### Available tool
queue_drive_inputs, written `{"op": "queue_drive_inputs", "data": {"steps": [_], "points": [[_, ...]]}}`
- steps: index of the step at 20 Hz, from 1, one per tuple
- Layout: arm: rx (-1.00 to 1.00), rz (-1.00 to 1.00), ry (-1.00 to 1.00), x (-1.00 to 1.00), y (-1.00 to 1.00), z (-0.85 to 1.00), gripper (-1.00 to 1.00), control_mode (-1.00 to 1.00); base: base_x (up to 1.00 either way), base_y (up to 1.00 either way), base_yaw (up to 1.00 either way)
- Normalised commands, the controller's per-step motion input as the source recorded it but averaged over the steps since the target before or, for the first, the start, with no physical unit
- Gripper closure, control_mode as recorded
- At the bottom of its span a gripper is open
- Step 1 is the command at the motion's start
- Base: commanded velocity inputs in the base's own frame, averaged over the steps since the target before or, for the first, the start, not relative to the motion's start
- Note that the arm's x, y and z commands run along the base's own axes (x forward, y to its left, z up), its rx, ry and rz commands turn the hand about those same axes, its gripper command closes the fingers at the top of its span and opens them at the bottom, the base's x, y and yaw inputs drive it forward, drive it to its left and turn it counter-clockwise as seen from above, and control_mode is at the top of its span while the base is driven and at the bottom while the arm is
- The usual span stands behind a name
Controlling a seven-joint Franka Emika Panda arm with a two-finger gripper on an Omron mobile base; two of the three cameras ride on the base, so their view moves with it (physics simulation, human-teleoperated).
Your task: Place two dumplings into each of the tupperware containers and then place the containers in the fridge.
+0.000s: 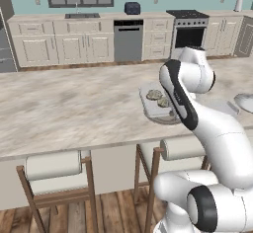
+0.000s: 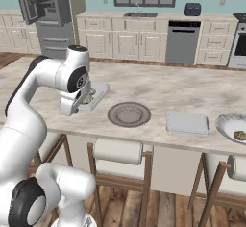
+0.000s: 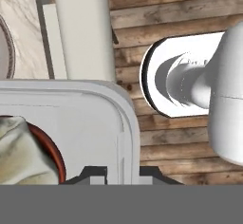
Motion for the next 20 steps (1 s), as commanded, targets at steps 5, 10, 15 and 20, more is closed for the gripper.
{"op": "queue_drive_inputs", "data": {"steps": [5,10,15,20], "points": [[0.0,-0.01,0.06,-0.18,0.0,0.24,1.0,-1.0,0.0,0.0,0.0],[0.03,0.04,0.06,-0.45,0.0,0.23,1.0,-1.0,0.0,0.0,0.0],[0.02,0.06,-0.01,-0.81,-0.12,-0.02,1.0,-1.0,0.0,0.0,0.0],[0.01,0.0,0.0,-0.39,-0.27,0.0,1.0,-1.0,0.0,0.0,0.0]]}}
